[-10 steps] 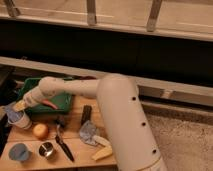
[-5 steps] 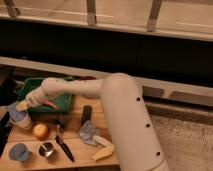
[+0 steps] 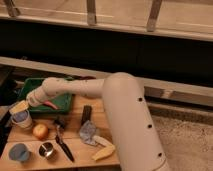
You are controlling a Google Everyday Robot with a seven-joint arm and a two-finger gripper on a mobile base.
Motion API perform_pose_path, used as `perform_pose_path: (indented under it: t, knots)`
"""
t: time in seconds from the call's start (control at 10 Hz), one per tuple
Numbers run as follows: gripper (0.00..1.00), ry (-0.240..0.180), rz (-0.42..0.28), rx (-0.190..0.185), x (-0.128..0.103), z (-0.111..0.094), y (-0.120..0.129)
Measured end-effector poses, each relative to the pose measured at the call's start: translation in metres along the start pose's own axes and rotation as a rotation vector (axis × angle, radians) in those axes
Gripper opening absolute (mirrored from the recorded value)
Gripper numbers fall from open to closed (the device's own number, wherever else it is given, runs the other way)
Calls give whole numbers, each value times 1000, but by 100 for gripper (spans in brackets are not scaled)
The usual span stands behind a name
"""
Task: Place sponge in paper cup
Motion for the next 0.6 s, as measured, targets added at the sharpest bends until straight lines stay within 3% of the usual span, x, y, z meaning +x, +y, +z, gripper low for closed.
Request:
perform_pose_path:
  t: [0.2,0.6]
  knots:
    - [80,-13,-19,30,-10,-13,0]
    - [80,-55,-75,143,-50,-68,1]
